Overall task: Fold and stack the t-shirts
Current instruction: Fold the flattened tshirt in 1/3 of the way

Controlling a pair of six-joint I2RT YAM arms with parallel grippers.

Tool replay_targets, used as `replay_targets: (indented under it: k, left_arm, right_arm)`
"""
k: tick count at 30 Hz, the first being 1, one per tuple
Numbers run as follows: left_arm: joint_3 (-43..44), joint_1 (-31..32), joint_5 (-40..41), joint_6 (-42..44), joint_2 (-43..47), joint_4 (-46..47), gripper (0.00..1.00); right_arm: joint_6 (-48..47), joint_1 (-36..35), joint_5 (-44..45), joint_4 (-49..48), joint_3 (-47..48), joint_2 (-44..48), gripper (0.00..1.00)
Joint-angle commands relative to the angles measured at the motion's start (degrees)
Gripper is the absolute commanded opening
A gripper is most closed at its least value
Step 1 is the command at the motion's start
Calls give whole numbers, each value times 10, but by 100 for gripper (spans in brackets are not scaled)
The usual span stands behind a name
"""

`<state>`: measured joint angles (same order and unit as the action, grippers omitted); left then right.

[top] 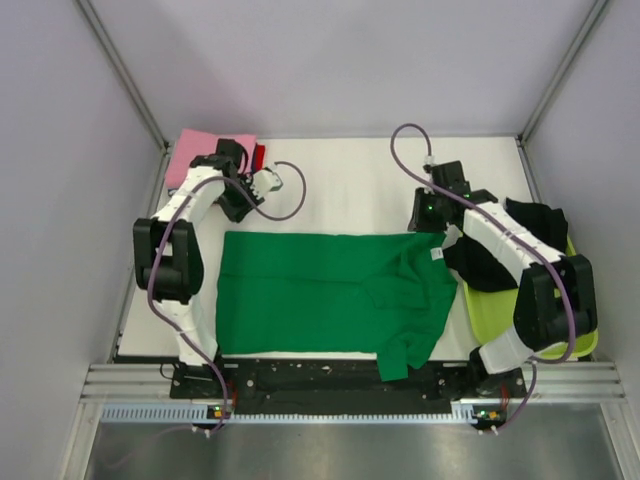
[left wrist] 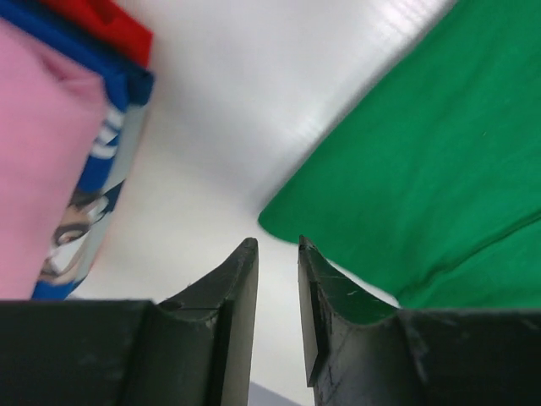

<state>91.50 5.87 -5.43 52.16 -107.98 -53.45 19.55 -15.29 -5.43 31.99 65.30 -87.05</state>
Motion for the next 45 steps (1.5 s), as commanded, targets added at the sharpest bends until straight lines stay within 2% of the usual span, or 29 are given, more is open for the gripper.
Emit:
replay_targets:
  k: [1, 3, 4, 9, 13, 18, 22, 23, 25, 27, 33, 37, 39, 41, 43, 45]
  left_arm:
    - [-37, 34, -11, -43, -22, 37, 28]
    - [-45, 34, -3, -60, -34, 46, 27]
    - [-48, 32, 5, -68, -40, 51, 26]
    - [-69, 9, 39, -95, -65, 77, 25]
    - [-70, -9, 75, -105, -86, 89, 24]
    - [-79, -27, 70, -105, -76, 92, 24]
    - [-87, -29, 20, -78, -40, 71, 30]
    - [-85, -29, 9, -76, -29, 66, 34]
    - [-75, -29, -2, -77, -21, 62, 43]
    - [-64, -29, 3, -80, -18, 68, 49]
    - [-33, -28, 28, -80, -53, 94, 59]
    - [-52, -24, 5, -52, -66, 105, 60]
    - [-69, -22, 8, -43, -66, 117, 60]
    - [-77, -23, 14, -42, -69, 122, 56]
    - [-84, -23, 20, -39, -72, 123, 47]
    - [-87, -23, 22, -36, -77, 124, 32]
  right_arm:
    - [-15, -51, -18, -93, 20, -29, 17]
    - [-5, -58, -26, -68, 19, -66, 3]
    - [7, -57, -14, -53, 11, -76, 0]
    - [35, -5, 29, -52, -96, -54, 0]
    - [29, 34, 98, -49, -130, 0, 0]
    - [-2, 39, 130, -3, -98, 12, 0]
    - [-21, 39, 114, 11, -53, 25, 0]
    - [-22, 40, 114, 11, -37, 26, 5]
    - [-26, 40, 116, 10, -4, 14, 23]
    - [-35, 40, 125, 10, 29, -12, 32]
    - [-46, 60, 112, 6, 62, -96, 41]
    - [-53, 61, 82, -1, 76, -143, 42]
    - [-46, 63, 103, -2, 83, -167, 37]
    - [-43, 72, 111, -2, 87, -189, 27]
    - [-47, 80, 111, -3, 95, -205, 14]
    - [-50, 83, 106, -11, 105, -217, 0]
